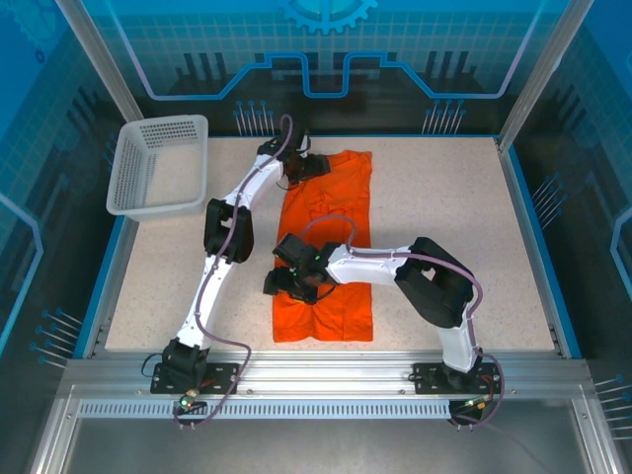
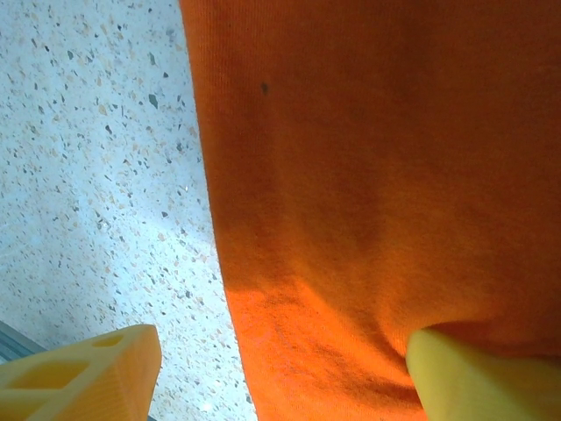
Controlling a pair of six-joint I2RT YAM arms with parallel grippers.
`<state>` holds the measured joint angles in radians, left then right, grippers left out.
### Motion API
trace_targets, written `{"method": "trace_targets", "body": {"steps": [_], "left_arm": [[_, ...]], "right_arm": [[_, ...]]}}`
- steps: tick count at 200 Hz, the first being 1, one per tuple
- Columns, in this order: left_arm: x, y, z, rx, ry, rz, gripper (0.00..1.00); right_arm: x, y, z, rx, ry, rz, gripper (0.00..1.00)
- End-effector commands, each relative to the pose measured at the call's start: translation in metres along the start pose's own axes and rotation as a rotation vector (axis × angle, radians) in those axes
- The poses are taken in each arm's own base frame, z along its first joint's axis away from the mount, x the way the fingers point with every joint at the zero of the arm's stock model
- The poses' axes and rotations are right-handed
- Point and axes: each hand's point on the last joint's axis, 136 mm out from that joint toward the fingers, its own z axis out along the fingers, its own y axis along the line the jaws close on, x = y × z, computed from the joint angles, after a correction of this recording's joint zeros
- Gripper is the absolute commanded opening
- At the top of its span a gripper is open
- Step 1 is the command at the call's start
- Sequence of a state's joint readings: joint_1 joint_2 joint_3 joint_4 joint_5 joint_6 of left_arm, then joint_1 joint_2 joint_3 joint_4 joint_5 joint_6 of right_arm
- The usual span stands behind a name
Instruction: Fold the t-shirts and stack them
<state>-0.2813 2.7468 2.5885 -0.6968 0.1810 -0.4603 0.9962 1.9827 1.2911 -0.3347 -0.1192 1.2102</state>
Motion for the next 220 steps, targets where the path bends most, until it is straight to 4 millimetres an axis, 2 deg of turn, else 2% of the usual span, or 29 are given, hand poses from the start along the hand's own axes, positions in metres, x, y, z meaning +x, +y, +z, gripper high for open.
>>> {"method": "trace_targets", "body": {"steps": [1,29,45,61,76,106,122,134,150,165,183,201,208,220], "left_arm": [[-0.017,0.02,0.004,-0.01,-0.037,0.011,0.74],[-0.032,0.02,-0.009,-0.009,-0.075,0.011,0.76],[-0.043,0.015,-0.024,0.009,-0.098,0.001,0.8],[-0.055,0.002,-0.046,0.04,-0.127,-0.006,0.86],[-0.065,-0.014,-0.07,0.072,-0.159,-0.002,0.9],[-0.082,-0.048,-0.133,0.127,-0.22,-0.006,0.93],[-0.079,-0.059,-0.168,0.135,-0.225,-0.025,0.93],[-0.068,-0.065,-0.193,0.14,-0.212,-0.055,0.92],[-0.038,-0.06,-0.219,0.123,-0.191,-0.112,0.9],[0.009,-0.05,-0.235,0.114,-0.163,-0.159,0.88],[0.08,-0.039,-0.25,0.098,-0.115,-0.172,0.83],[0.165,-0.022,-0.256,0.063,-0.032,-0.13,0.76],[0.199,-0.016,-0.258,0.051,0.028,-0.107,0.71],[0.254,-0.004,-0.265,0.025,0.118,-0.062,0.64]], "right_arm": [[0.017,-0.062,0.018,0.234,0.034,0.018,0.78],[0.017,-0.046,0.003,0.21,-0.001,-0.066,0.8],[0.015,-0.034,-0.011,0.194,-0.035,-0.123,0.82],[0.011,-0.021,-0.028,0.176,-0.071,-0.177,0.83],[0.006,-0.007,-0.045,0.136,-0.107,-0.219,0.85],[0.002,0.022,-0.083,0.021,-0.171,-0.292,0.85],[0.0,0.027,-0.109,-0.025,-0.219,-0.308,0.85],[-0.003,0.016,-0.127,-0.03,-0.256,-0.293,0.85],[-0.004,-0.02,-0.145,0.018,-0.284,-0.222,0.84],[0.0,-0.071,-0.155,0.085,-0.255,-0.116,0.81],[0.015,-0.129,-0.157,0.091,-0.208,-0.026,0.75],[0.032,-0.178,-0.163,0.088,-0.185,0.039,0.7],[0.04,-0.193,-0.164,0.082,-0.178,0.05,0.67],[0.052,-0.206,-0.164,0.037,-0.155,0.055,0.61]]}}
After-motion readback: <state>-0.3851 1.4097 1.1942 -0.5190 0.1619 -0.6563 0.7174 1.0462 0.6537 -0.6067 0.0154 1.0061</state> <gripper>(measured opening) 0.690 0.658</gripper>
